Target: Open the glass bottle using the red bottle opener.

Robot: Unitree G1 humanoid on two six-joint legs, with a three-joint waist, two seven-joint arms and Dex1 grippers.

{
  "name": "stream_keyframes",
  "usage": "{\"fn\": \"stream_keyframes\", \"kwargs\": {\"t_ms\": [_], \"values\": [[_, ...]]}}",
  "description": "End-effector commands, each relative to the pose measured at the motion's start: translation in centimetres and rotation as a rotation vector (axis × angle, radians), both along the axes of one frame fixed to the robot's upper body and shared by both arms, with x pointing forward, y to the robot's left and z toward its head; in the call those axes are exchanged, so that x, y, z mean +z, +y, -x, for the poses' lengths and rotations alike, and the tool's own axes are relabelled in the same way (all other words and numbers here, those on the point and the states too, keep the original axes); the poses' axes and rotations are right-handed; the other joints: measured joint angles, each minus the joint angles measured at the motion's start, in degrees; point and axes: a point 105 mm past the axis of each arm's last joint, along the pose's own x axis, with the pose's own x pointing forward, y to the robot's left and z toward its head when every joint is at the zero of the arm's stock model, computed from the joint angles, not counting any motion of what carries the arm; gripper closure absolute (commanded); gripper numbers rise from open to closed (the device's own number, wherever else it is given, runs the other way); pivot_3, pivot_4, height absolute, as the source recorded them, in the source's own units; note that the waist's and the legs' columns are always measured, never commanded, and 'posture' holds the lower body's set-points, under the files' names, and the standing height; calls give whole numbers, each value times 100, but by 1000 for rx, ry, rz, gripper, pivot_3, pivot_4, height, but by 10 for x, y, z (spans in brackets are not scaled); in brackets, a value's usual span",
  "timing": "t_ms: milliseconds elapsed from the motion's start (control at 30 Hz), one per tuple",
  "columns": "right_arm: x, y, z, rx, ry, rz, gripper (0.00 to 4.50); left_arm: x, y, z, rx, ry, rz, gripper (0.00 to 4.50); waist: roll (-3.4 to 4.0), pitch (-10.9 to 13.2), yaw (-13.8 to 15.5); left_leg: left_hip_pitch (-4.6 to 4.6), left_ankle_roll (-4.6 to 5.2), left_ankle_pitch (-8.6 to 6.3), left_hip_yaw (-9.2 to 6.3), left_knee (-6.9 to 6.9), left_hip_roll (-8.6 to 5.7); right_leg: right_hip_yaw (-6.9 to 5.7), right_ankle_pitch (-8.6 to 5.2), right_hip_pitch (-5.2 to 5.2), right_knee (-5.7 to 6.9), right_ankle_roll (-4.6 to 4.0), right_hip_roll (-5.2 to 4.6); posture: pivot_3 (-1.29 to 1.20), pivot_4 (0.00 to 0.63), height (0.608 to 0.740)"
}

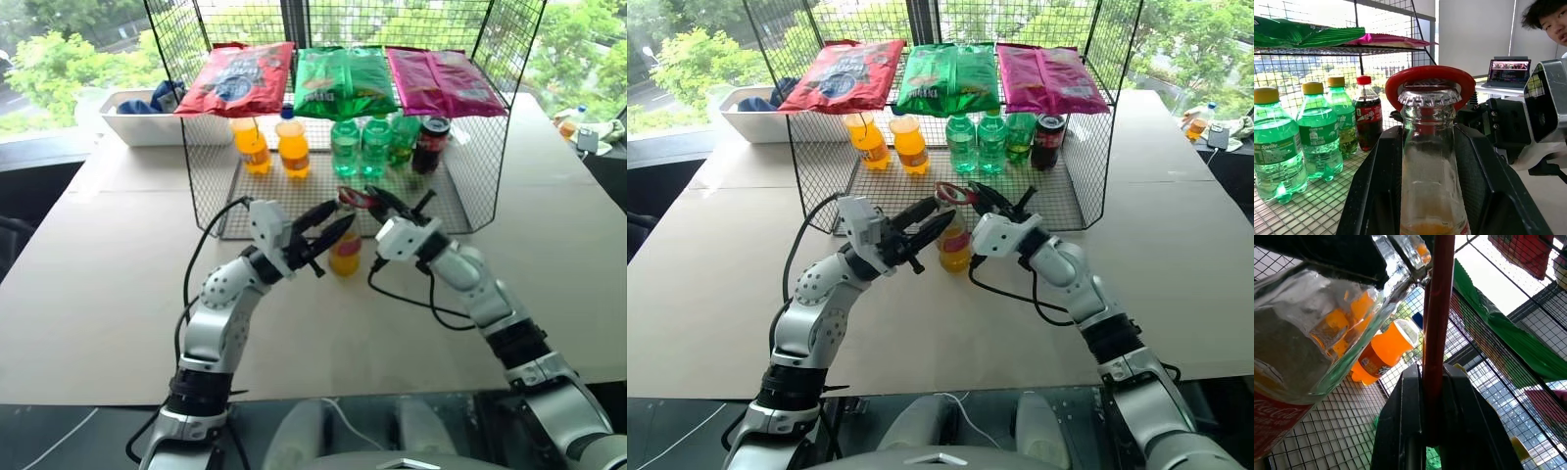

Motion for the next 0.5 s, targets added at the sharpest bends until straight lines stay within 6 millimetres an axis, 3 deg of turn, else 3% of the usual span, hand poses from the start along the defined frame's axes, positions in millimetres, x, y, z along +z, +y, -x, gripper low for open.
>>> {"fn": "stream_keyframes", "kwargs": {"t_ms": [33,500], "values": [[0,-1,0,5,-40,85,4500,-15,-3,-2,5,67,-35,3412,2,1,1,-1,0,0,-1,0,0,-1,0,0,-1,0,0,0,150,740],[70,-20,-7,-55,-264,89,4500,-18,-3,-1,4,73,-28,3412,22,18,-2,-11,0,0,-8,-10,0,-8,0,-2,-19,0,-2,0,150,740]]}}
